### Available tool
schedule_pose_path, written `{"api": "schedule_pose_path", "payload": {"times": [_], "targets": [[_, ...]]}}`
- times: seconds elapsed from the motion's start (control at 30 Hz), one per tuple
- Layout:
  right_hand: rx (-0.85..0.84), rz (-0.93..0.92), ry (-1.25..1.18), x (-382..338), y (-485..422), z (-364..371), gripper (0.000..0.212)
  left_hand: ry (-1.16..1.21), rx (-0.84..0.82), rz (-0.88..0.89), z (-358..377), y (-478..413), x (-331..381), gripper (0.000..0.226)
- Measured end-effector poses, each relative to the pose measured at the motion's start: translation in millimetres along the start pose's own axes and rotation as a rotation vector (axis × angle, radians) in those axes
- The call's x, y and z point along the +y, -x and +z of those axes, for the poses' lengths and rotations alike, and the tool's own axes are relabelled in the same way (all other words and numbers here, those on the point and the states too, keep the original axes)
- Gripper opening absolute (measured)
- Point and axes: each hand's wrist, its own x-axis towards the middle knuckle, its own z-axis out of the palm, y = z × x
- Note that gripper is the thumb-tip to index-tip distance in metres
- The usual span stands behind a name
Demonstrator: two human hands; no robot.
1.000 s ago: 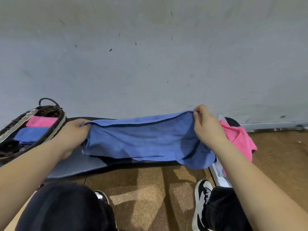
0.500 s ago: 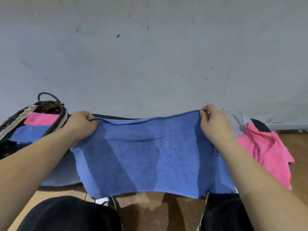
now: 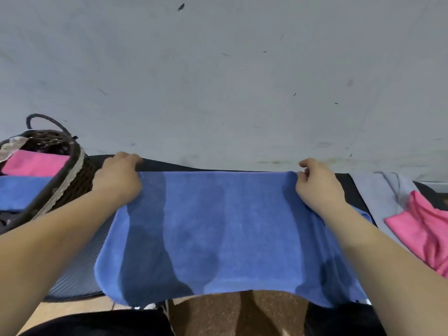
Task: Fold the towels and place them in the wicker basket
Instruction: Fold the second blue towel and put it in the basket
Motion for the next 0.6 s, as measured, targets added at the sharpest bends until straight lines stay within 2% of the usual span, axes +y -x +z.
{"api": "schedule_pose_path", "payload": {"times": [0.1, 0.2, 0.3, 0.47, 0.6], "targets": [[-0.050, -0.177, 0.044, -17.3, 14.4, -1.9, 0.024, 0.168, -0.032, 0.096, 4.9, 27.4, 10.9, 0.039], [-0.320, -0.301, 0.028, -36.5, 38.8, 3.1, 0.021, 0.209, -0.203, 0.125, 13.9, 62.7, 28.8, 0.052], [-0.616, -0.324, 0.162, -49.0, 63.6, 14.4, 0.059, 0.183, -0.353, 0.049, 27.4, 89.1, 42.6, 0.075], [-0.677, -0.270, 0.307, -55.9, 78.7, 27.9, 0.100, 0.158, -0.354, 0.029, 47.6, 103.5, 42.8, 0.082], [-0.727, -0.249, 0.382, -66.0, 81.3, 40.8, 0.117, 0.160, -0.283, 0.101, 54.4, 90.0, 23.3, 0.080]]}}
